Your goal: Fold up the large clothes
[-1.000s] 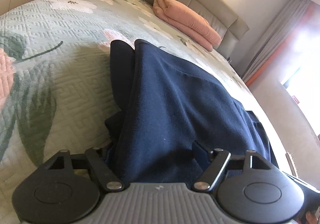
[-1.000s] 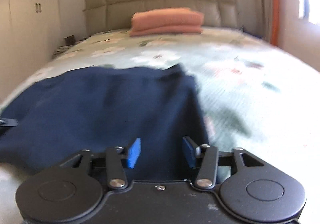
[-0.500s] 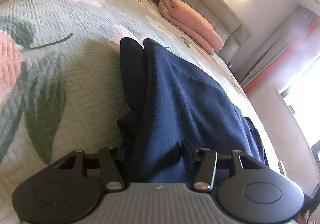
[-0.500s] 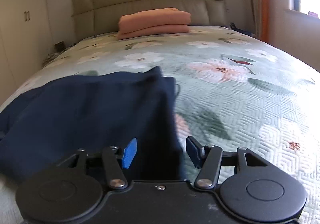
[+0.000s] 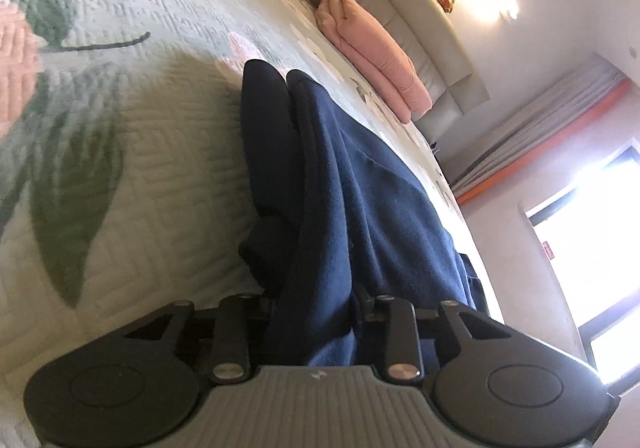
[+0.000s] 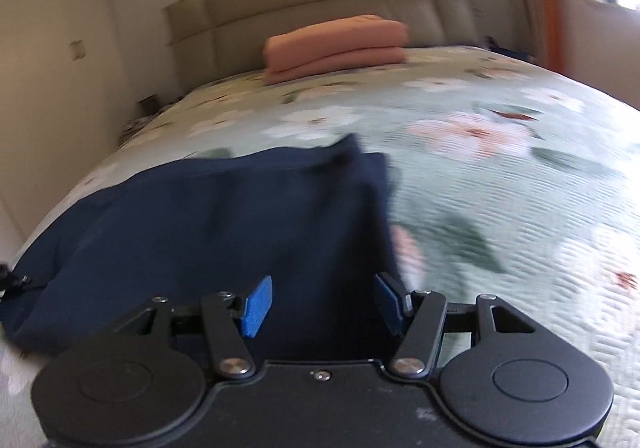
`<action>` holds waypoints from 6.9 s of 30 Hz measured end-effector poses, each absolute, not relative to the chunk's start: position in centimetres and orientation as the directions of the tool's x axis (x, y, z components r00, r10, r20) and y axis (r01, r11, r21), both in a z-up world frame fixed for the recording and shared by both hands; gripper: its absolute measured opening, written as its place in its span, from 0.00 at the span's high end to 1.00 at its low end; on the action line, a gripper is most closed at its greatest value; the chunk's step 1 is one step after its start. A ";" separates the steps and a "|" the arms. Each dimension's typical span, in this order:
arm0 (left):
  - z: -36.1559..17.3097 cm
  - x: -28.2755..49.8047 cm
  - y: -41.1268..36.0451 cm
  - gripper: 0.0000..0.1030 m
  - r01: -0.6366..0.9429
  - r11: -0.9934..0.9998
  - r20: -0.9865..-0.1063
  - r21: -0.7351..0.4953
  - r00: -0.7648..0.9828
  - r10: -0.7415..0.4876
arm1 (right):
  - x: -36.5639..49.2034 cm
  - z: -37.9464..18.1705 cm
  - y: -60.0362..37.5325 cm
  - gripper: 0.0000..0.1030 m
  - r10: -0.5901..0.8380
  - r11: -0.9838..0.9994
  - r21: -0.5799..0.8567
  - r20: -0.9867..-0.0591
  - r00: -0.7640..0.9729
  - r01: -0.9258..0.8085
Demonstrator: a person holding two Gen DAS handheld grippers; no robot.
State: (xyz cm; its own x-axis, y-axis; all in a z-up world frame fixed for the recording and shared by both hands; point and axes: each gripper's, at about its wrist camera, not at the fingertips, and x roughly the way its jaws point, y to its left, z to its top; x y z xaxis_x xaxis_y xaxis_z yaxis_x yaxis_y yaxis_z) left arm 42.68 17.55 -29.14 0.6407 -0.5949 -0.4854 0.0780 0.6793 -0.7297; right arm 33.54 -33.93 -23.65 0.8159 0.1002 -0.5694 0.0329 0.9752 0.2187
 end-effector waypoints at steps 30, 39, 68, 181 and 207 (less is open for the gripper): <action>-15.6 42.8 5.2 0.82 0.382 0.720 -0.381 -0.579 0.654 -0.653 | 37.5 -24.2 -20.9 0.76 0.436 0.889 0.392 -0.565 0.701 -0.237; -11.7 44.3 -8.0 0.81 0.574 0.695 -0.421 -0.434 0.552 -0.719 | 35.3 -25.8 -26.1 0.77 0.483 0.801 0.572 -0.443 0.755 -0.178; -16.9 46.9 -15.6 0.44 0.523 0.659 -0.490 -0.540 0.441 -0.752 | 31.0 -20.4 -43.5 0.79 0.166 0.817 0.562 -0.445 0.880 0.130; -17.3 44.3 -11.6 0.32 0.550 0.824 -0.696 -0.137 0.539 -0.475 | 38.0 -18.3 -41.2 0.20 -0.042 0.985 0.091 -0.687 0.725 0.143; -29.2 54.0 -9.6 0.05 0.251 0.585 -0.513 -0.772 0.298 -0.805 | 43.4 -28.1 -47.0 0.00 0.400 0.806 0.591 -0.591 0.700 0.039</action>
